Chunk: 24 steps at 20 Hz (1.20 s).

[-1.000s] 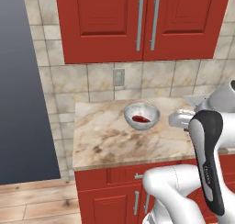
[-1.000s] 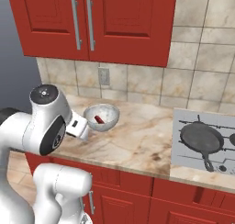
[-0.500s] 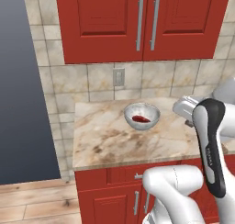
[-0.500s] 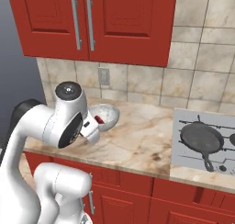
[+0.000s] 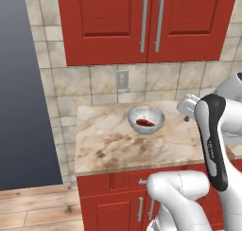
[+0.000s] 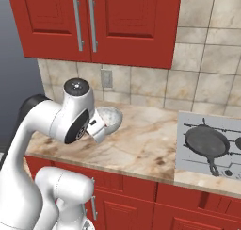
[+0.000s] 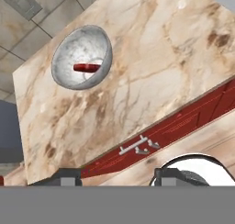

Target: Place one of the steaks on the plate and the other in the bowl. Then place the bowl in the fridge.

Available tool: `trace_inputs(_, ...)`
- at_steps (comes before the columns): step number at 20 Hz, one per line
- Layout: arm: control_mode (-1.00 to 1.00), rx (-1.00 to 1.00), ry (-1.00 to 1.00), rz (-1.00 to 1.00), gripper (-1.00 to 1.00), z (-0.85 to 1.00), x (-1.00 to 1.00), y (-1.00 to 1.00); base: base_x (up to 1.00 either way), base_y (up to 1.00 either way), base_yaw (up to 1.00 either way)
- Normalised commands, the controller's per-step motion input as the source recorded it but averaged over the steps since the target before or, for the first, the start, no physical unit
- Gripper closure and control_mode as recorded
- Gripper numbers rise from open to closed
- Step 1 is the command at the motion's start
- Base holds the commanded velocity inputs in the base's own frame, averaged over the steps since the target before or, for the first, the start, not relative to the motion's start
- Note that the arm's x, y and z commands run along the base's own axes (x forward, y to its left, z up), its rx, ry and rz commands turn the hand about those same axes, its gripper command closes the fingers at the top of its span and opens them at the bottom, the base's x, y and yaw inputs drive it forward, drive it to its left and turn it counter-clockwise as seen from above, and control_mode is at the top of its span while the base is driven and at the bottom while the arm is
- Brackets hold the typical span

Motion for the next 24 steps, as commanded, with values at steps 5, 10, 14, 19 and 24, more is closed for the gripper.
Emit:
trace_inputs(5, -1.00, 0.00, 0.01, 0.00, -1.00, -0.04, 0.26, 0.00, 0.00, 0.00, 0.00)
trace_inputs(10, -1.00, 0.03, 0.01, 0.00, -1.00, -0.13, 0.21, -0.18, 0.00, 0.00, 0.00)
trace_inputs(14, -1.00, 0.05, 0.00, 0.00, -1.00, -0.15, 0.16, -0.24, 0.00, 0.00, 0.00)
trace_inputs(19, -1.00, 0.03, 0.00, 0.00, -1.00, -0.15, 0.17, -0.12, 0.00, 0.00, 0.00)
trace_inputs(24, -1.00, 0.01, 0.00, 0.00, -1.00, -0.24, 0.13, -0.11, 0.00, 0.00, 0.00)
